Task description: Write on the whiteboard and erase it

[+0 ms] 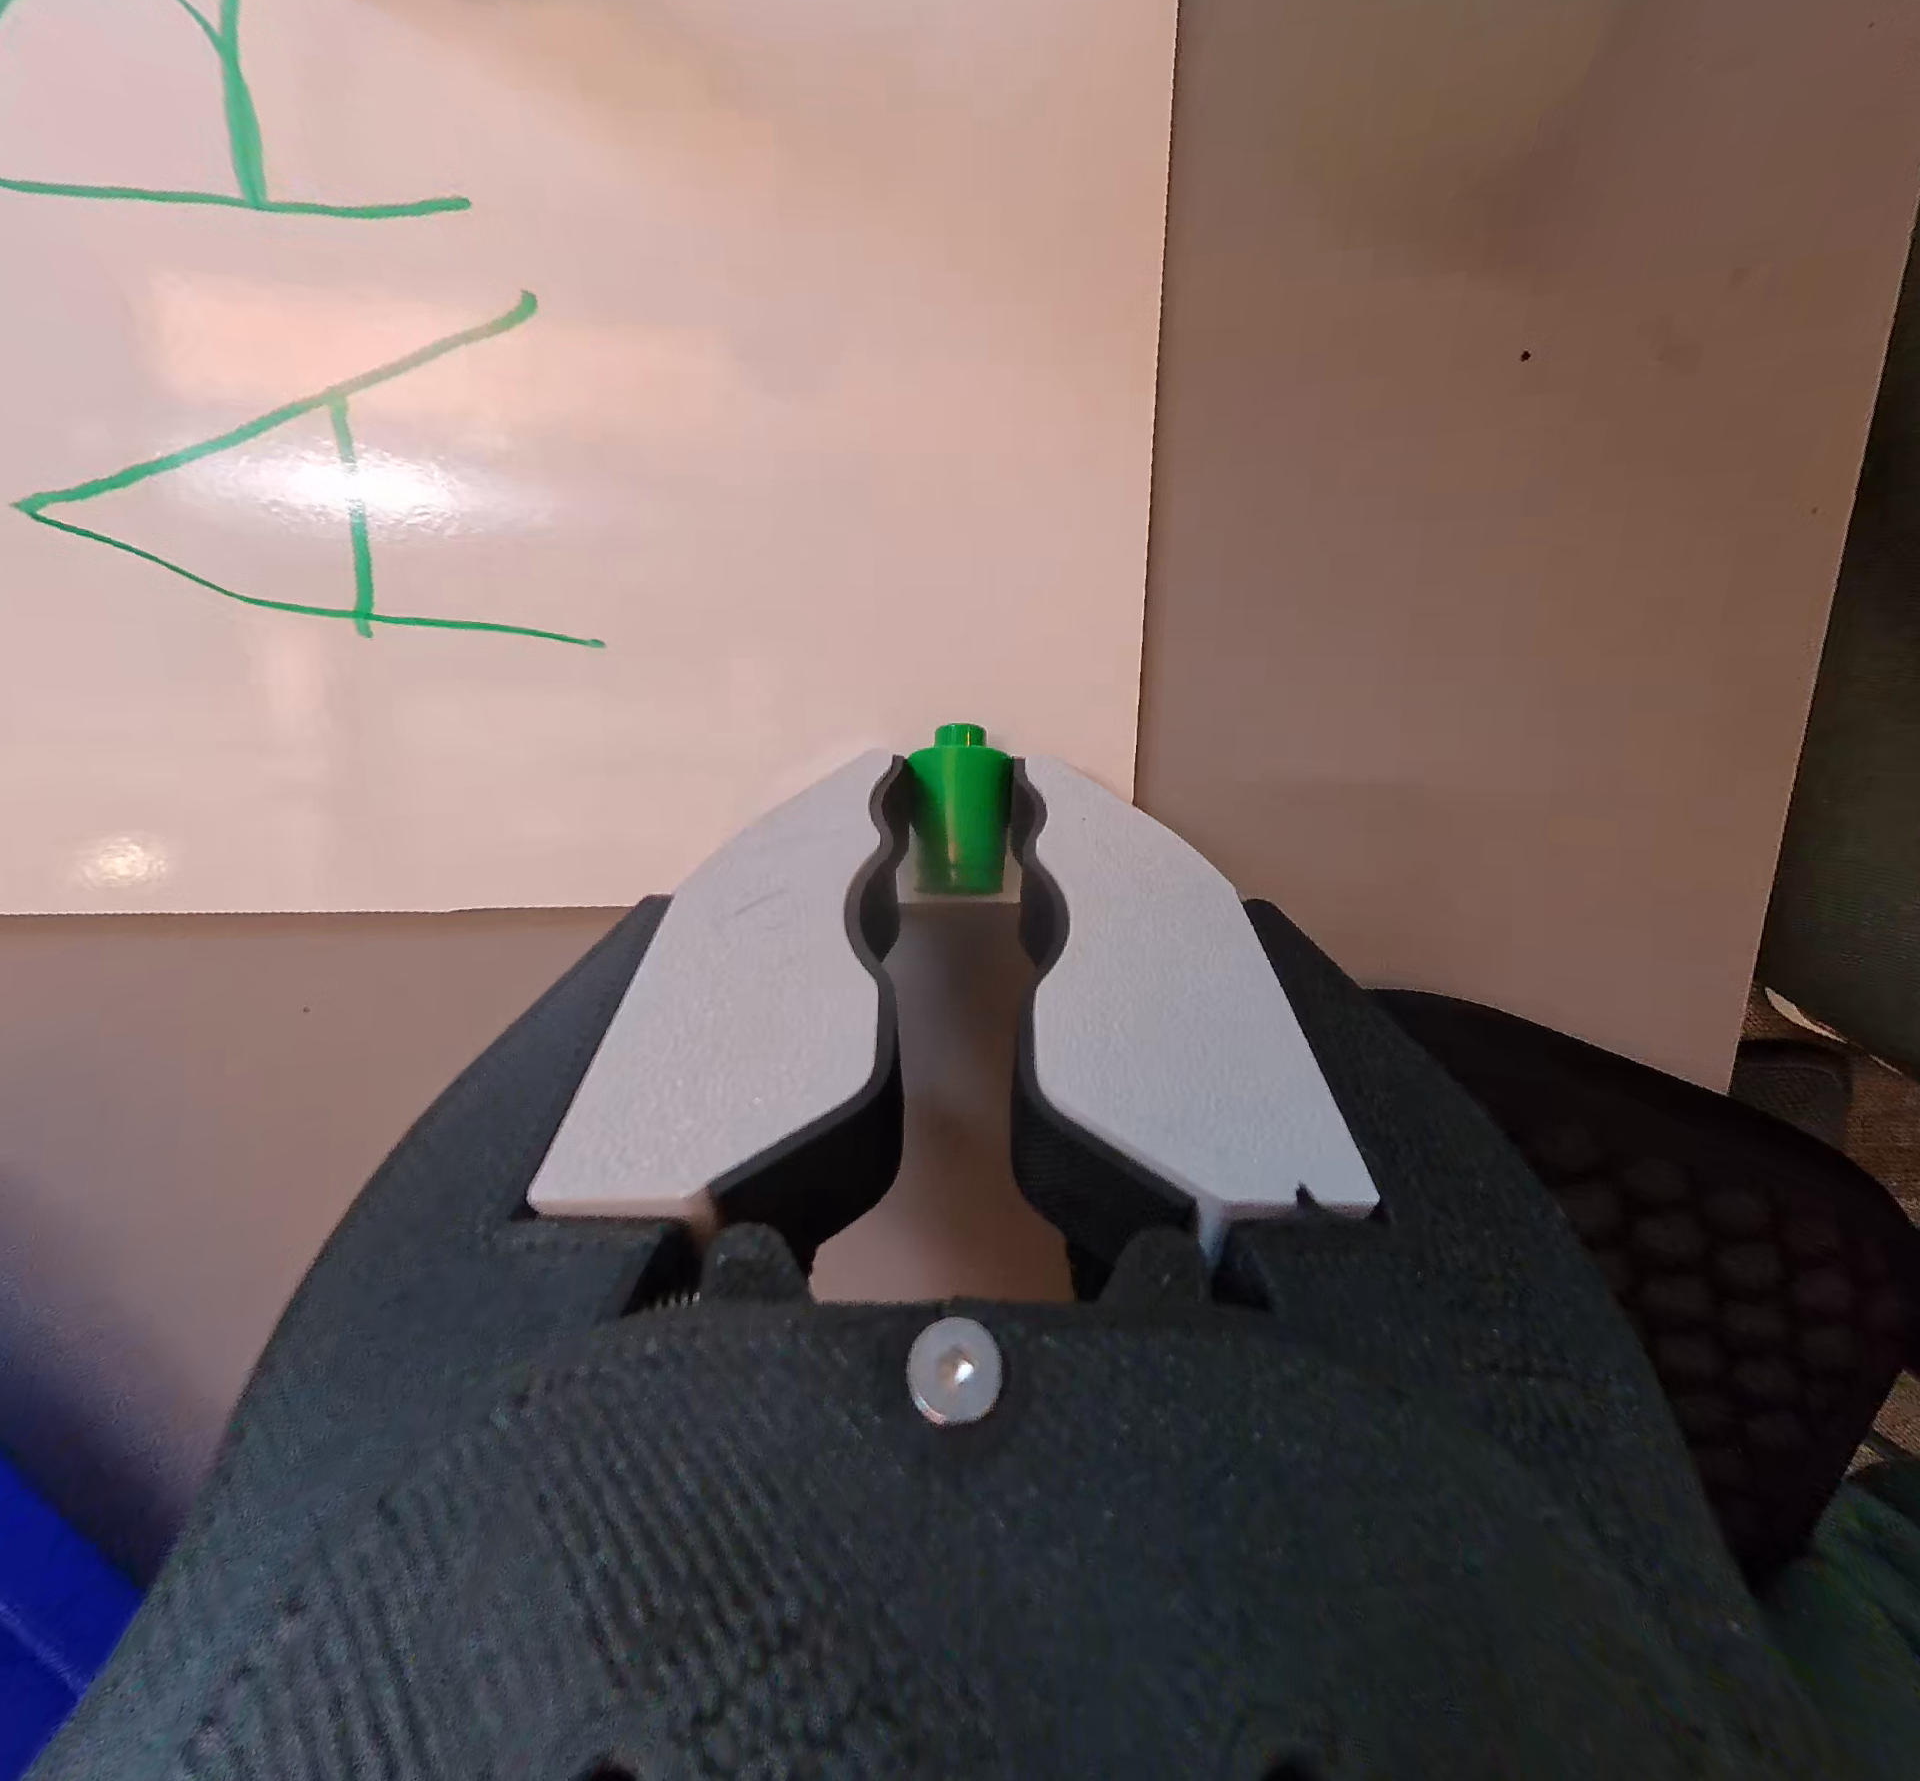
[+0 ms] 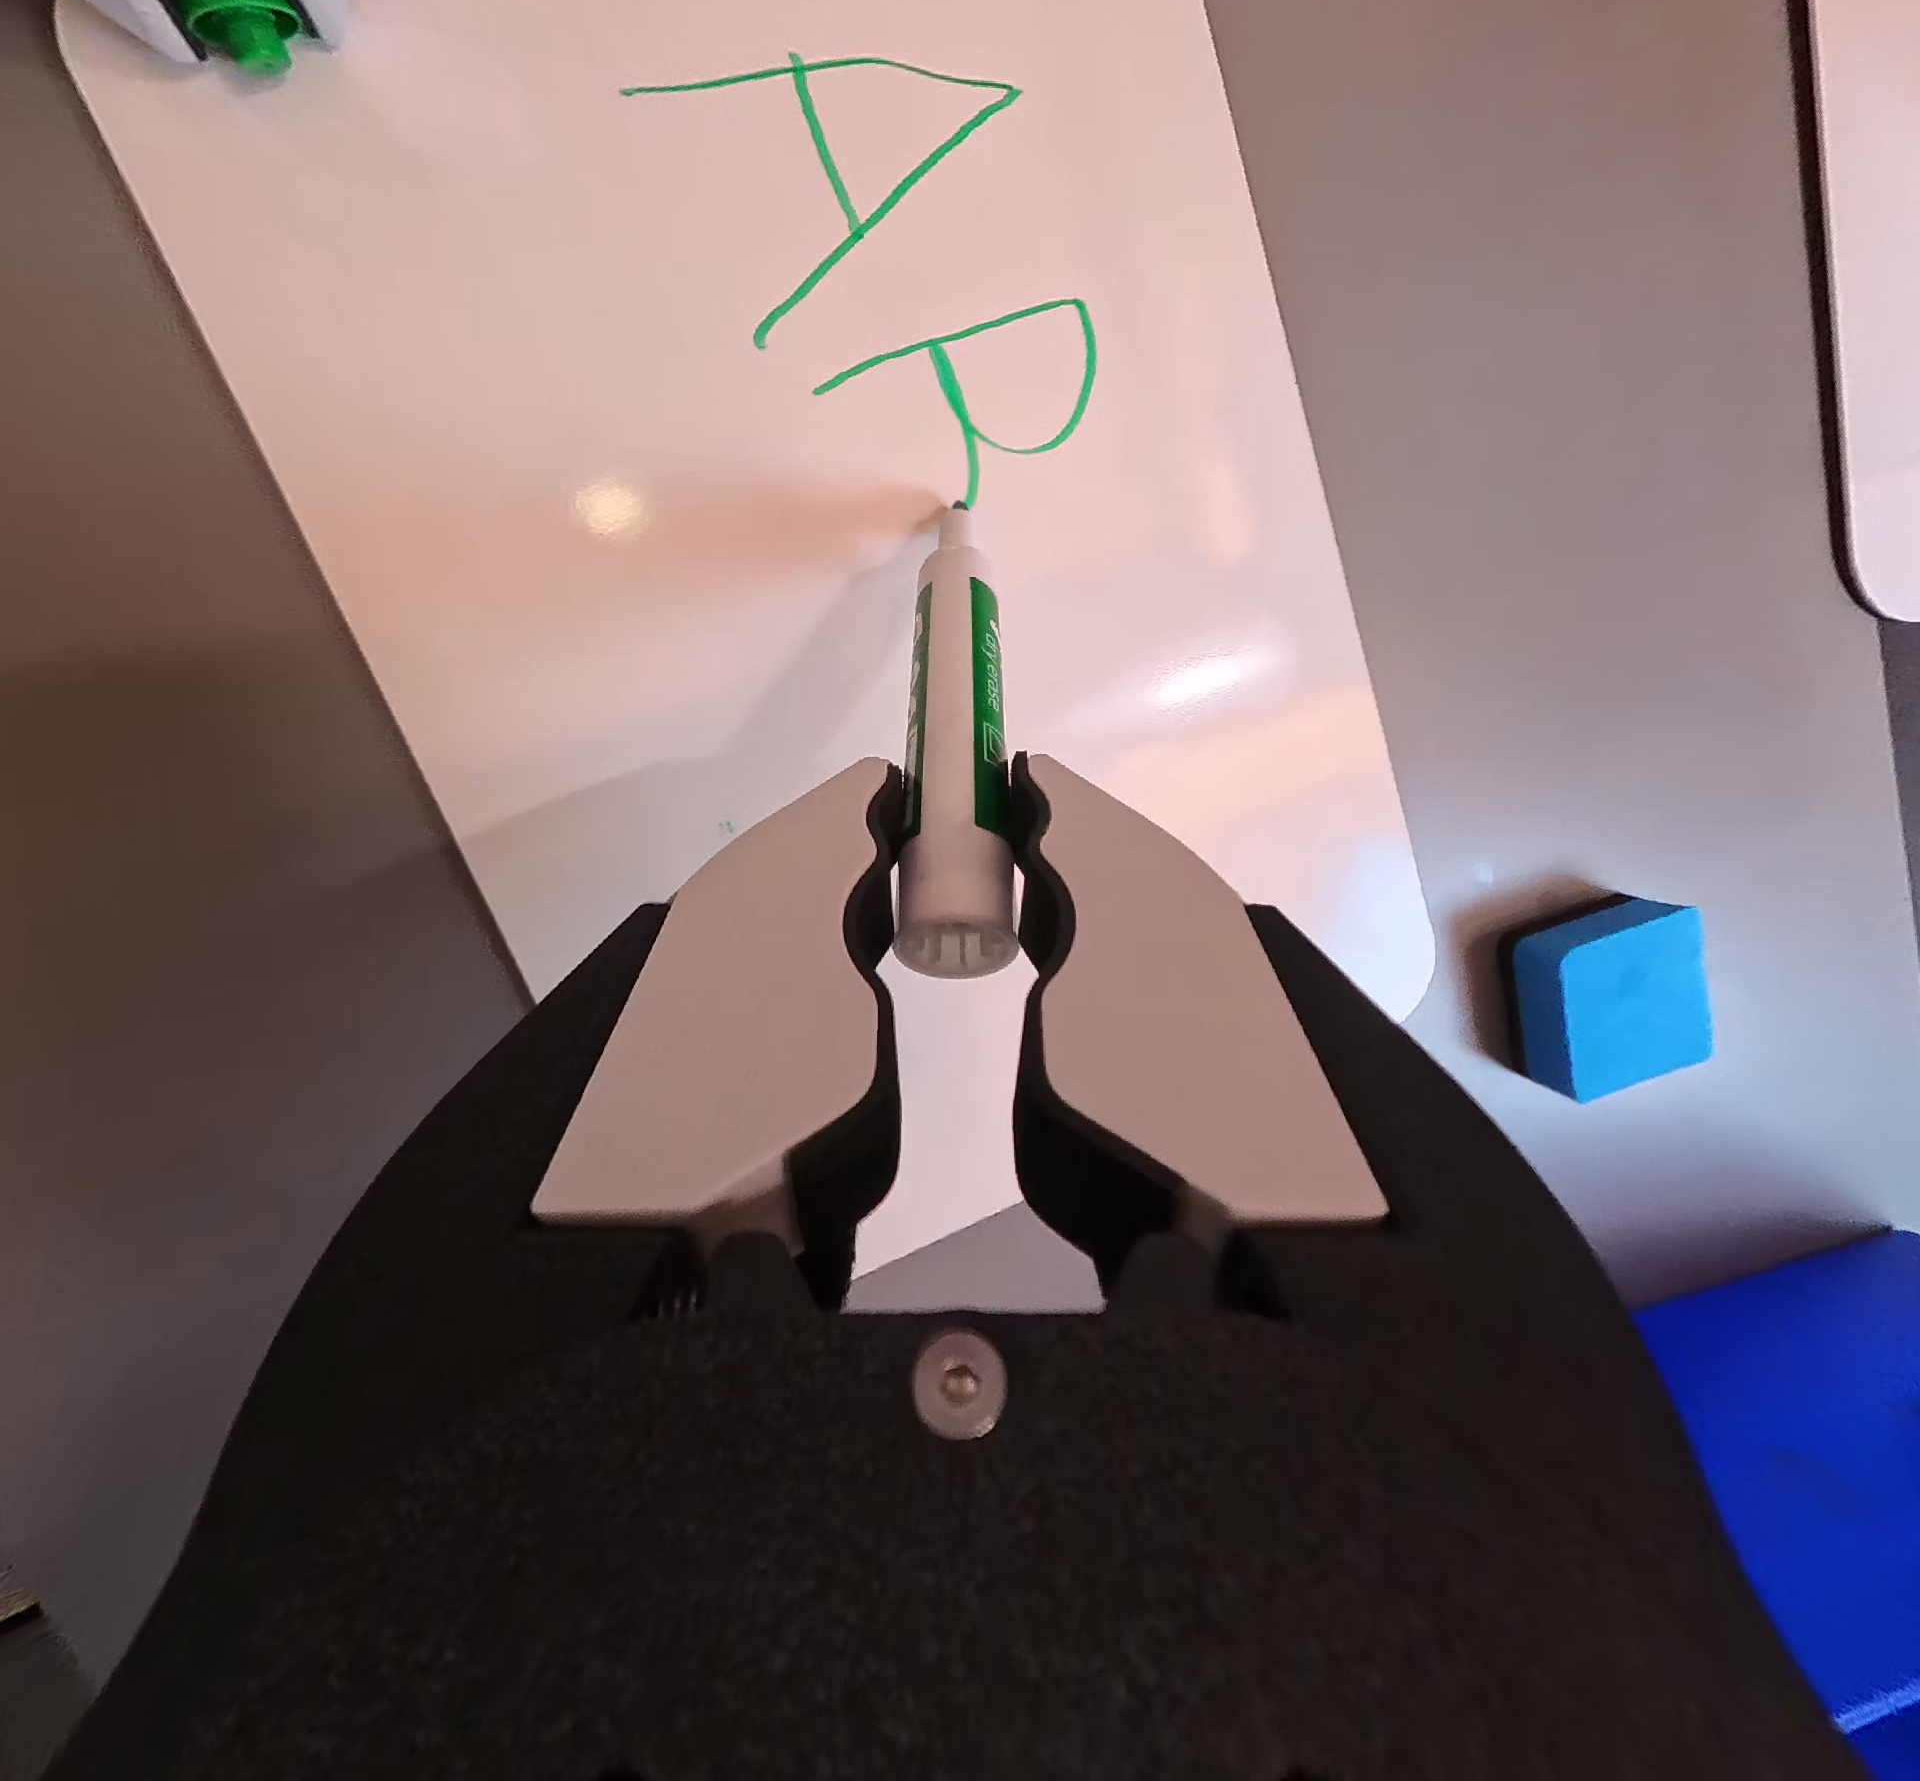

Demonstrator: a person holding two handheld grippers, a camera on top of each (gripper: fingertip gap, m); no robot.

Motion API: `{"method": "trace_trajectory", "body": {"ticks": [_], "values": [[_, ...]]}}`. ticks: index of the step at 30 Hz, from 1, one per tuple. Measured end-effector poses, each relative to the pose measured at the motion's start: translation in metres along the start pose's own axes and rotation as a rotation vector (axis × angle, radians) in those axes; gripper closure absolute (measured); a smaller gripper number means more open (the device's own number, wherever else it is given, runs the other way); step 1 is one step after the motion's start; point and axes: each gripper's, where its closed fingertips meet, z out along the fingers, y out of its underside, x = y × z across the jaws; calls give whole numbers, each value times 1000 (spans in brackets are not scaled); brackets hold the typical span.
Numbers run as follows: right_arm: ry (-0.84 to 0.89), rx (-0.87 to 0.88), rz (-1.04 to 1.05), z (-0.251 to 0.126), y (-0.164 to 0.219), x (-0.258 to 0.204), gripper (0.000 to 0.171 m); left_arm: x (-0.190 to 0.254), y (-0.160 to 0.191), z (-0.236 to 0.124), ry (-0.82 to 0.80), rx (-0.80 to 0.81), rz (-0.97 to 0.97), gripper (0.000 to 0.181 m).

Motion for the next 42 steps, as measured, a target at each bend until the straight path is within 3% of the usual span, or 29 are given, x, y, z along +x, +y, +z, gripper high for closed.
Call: {"method": "trace_trajectory", "body": {"ticks": [20, 26, 42], "values": [[-54, 99, -13, -2, -28, -20, 151, 0, 0, 0, 0, 4, 3, 162], [21, 108, 50, -18, -11, 6, 151, 0, 0, 0, 0, 3, 4, 162], [85, 55, 128, -9, 17, 42, 151, 1, 0, 1, 3, 5, 4, 162]]}}
